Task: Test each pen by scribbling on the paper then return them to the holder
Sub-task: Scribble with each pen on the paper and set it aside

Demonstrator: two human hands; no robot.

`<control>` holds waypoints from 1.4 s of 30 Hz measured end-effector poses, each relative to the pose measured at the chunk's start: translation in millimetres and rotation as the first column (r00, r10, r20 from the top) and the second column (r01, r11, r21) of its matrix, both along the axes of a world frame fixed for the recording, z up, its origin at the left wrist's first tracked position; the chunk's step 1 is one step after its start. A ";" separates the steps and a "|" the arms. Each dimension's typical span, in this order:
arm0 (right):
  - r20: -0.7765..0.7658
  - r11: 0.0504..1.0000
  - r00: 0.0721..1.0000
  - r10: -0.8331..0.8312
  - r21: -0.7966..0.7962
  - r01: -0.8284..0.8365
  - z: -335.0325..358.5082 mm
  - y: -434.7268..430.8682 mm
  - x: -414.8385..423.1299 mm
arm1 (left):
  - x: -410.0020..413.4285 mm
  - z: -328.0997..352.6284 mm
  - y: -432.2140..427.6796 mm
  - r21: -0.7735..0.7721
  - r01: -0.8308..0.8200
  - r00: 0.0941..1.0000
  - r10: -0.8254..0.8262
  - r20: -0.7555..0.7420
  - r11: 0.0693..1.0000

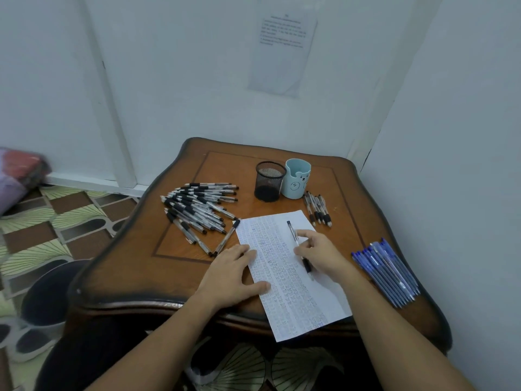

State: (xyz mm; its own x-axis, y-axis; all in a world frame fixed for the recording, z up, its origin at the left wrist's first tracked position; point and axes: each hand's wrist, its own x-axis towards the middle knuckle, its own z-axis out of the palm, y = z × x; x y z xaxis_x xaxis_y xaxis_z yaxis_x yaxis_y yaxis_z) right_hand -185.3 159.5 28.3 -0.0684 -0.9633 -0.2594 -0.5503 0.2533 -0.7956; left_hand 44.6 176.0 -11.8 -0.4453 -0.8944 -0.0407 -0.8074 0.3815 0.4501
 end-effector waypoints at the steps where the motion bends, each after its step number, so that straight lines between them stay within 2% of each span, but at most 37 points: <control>1: -0.038 1.000 0.999 0.015 -0.002 -0.015 1.1 -1.5 2.8 | 0.4 3.1 -0.6 0.030 -0.011 1.000 0.012 -0.023 0.999; 4: -0.100 0.997 0.992 0.072 -0.024 -0.074 7.3 -5.5 15.4 | 6.2 15.0 -3.4 0.097 -0.032 0.990 0.044 -0.131 0.995; 9: -0.166 0.981 0.970 0.181 -0.037 -0.189 18.3 -17.4 58.6 | 44.1 37.3 -10.6 -0.029 -0.074 0.988 0.069 -0.138 0.997; 14: -0.188 0.924 0.915 0.357 -0.069 -0.375 27.3 -39.3 139.2 | 124.5 51.9 -9.1 -0.134 -0.276 0.956 0.258 -0.138 0.952; 19: -0.190 0.826 0.824 0.534 -0.090 -0.557 32.4 -55.6 236.6 | 217.8 46.5 -3.1 -0.072 -0.459 0.889 0.457 -0.038 0.886; 25: -0.058 0.758 0.757 0.651 -0.010 -0.652 26.3 -61.1 348.1 | 309.4 28.0 17.1 0.064 -0.645 0.764 0.641 0.069 0.762; 30: -0.178 0.709 0.695 0.697 0.019 -0.705 17.8 -73.1 419.4 | 349.9 17.0 22.7 0.108 -0.712 0.702 0.707 0.089 0.694; 33: -0.279 0.682 0.653 0.704 0.011 -0.731 12.5 -77.3 435.1 | 358.2 13.4 20.7 0.105 -0.733 0.680 0.730 0.070 0.672; 36: -0.309 0.660 0.630 0.712 -0.011 -0.751 10.4 -76.8 428.1 | 357.6 12.2 16.5 0.104 -0.735 0.676 0.736 0.036 0.670; 39: -0.316 0.655 0.637 0.703 -0.063 -0.753 12.2 -75.8 402.8 | 345.0 19.0 9.0 0.076 -0.714 0.698 0.716 0.004 0.696; 42: -0.284 0.678 0.681 0.675 -0.127 -0.724 16.3 -72.9 366.9 | 323.7 29.7 -1.1 0.022 -0.668 0.743 0.669 -0.021 0.744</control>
State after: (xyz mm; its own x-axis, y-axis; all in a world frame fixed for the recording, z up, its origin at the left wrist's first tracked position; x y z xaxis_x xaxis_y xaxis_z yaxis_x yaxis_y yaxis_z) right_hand 181.6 86.6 44.6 0.6234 -0.7749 -0.1043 -0.6432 -0.4323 -0.6320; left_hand 368.2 175.0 17.9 0.2654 -0.9628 -0.0509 -0.8416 -0.2571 0.4751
